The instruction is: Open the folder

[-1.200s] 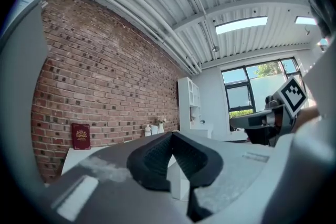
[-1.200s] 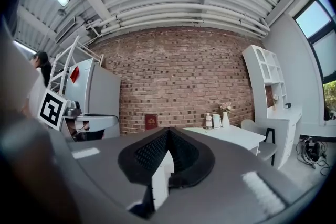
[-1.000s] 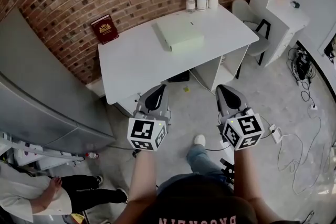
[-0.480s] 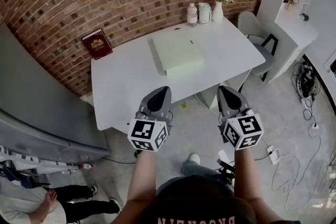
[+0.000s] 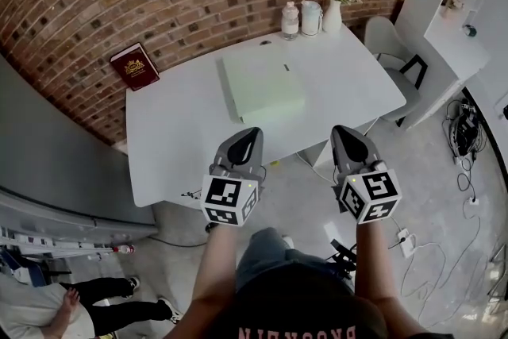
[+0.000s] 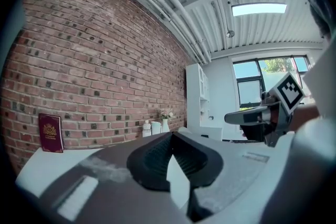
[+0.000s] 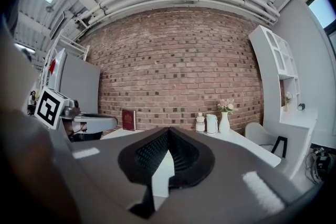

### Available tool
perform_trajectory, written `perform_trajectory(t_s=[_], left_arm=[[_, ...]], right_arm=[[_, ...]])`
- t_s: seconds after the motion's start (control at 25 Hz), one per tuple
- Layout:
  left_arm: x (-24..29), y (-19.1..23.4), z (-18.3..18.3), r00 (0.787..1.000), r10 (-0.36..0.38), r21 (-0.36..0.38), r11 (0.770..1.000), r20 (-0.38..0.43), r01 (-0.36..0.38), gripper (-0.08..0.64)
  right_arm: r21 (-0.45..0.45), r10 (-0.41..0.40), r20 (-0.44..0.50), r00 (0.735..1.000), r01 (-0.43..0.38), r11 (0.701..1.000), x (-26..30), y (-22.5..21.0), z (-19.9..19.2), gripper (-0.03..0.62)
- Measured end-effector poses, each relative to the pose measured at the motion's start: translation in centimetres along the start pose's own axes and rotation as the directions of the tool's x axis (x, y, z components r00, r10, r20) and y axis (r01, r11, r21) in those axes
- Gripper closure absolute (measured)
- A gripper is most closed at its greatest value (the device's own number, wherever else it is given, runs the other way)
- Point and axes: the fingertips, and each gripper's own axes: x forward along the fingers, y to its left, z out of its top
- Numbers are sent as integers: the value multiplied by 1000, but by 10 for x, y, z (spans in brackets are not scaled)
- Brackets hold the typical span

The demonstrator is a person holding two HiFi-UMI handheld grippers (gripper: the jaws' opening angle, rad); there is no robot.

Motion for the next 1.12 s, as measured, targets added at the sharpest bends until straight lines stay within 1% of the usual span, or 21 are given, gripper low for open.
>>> perform_trajectory(t_s=[0.16,0.2,0.24,0.32,0.36,0.44,0.72,0.84,0.96,1.12], left_arm=[[15,6,-3,1000,-5,-20,1000,14,5,560],[19,7,-4,1000,-8,-27,1000,17,9,555],[25,9,-5,1000,-13,-34,999,16,13,531],[38,14,-9,1000,-17,-48,999,3,18,531],[45,17,-12,1000,-16,-49,999,-6,16,550],[61,24,-17,1000,-13,-43,999,-24,12,558],[119,51,-30,998,-33,-45,999,-57,31,560],[141,66,-32,996,-15,-42,999,-82,11,560],[160,82,-35,996,-14,-42,999,-92,10,560],[178,108,-41,995,-3,-66,998,-101,-4,560]], right_arm=[[15,-3,-12,1000,3,1000,14,-11,-7,595],[18,-3,-16,1000,3,1000,17,-14,-8,595],[20,-3,-20,1000,3,1000,21,-18,-10,595],[23,-7,-27,1000,8,1000,30,-27,-13,595],[24,-10,-30,999,11,1000,36,-32,-13,595],[25,-13,-40,999,14,1000,49,-43,-14,595],[31,3,-59,998,-2,1000,108,-78,-12,595],[31,28,-84,996,-26,999,135,-87,-11,595],[35,50,-103,993,-47,998,163,-93,-12,595],[31,64,-118,991,-61,998,197,-99,-13,595]])
